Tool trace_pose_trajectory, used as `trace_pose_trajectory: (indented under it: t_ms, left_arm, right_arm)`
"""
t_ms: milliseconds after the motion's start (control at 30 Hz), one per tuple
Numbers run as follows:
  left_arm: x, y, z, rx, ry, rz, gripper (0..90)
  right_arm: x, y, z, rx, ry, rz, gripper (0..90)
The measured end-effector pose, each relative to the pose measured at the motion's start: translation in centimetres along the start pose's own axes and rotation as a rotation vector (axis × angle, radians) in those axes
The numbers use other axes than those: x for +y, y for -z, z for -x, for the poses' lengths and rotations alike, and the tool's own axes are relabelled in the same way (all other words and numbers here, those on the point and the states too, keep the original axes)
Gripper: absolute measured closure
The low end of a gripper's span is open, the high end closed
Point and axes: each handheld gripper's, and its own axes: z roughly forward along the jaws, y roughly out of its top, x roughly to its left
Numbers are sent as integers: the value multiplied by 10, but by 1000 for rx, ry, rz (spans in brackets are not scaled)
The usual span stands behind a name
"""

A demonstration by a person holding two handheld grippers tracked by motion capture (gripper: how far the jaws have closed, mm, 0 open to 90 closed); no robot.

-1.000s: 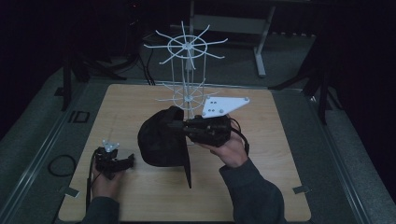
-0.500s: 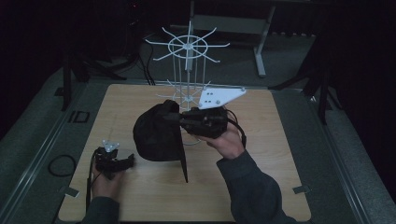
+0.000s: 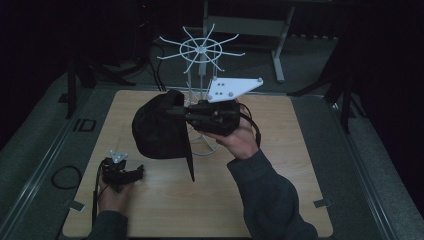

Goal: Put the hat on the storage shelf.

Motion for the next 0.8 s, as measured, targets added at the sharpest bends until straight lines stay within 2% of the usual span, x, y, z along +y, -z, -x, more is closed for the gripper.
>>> trace_pose_trajectory:
  t_ms: [533,800]
  left_arm:
    - [0,0,0,0,3,2,146]
    - [0,0,0,0,3,2,146]
  right_arm:
    - [24,-4,10,0,21,25,881]
    - [27,-8,16,-4,23,14,881]
